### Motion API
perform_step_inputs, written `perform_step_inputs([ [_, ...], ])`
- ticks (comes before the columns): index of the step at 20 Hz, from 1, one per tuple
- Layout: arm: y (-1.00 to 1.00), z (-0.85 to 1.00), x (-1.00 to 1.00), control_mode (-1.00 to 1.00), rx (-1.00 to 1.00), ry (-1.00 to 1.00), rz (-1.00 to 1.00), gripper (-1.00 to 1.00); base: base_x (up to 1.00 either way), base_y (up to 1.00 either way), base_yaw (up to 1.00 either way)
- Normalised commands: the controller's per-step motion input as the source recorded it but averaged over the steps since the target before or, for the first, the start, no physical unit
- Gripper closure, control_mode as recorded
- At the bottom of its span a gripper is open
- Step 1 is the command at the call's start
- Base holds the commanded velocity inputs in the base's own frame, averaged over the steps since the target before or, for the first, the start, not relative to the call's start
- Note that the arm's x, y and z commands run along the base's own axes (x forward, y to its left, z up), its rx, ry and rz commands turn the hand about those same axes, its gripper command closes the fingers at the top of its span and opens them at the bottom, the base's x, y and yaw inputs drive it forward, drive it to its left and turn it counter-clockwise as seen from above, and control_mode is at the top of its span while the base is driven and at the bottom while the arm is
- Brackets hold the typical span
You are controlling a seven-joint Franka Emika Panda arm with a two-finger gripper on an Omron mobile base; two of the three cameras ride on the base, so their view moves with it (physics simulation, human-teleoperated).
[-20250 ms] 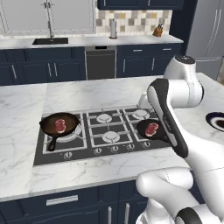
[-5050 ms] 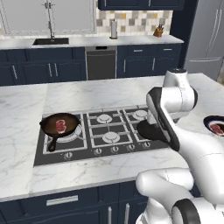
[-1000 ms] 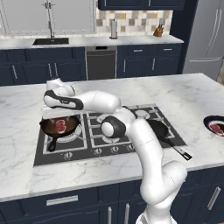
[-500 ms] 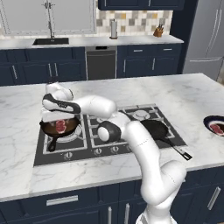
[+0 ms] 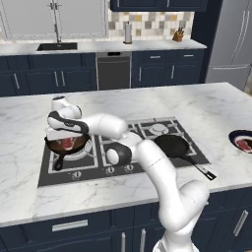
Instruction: Place one of the steaks on the plate and the other in the bowl. Then place the bowl in the fridge.
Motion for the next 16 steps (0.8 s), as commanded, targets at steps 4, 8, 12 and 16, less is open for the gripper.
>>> perform_step_inputs([
  [4, 0.23, -0.36, 0.15, -1.00, 0.00, 0.00, 0.00, -1.00, 0.00, 0.00, 0.00],
  [8, 0.04, -0.94, 0.00, -1.00, -0.11, 0.17, 0.00, -1.00, 0.00, 0.00, 0.00],
  [12, 0.16, -1.00, 0.00, -1.00, -0.19, 0.28, 0.00, 1.00, 0.00, 0.00, 0.00],
  [16, 0.07, -0.47, -0.01, -1.00, -0.09, 0.13, 0.00, 1.00, 0.00, 0.00, 0.00],
])
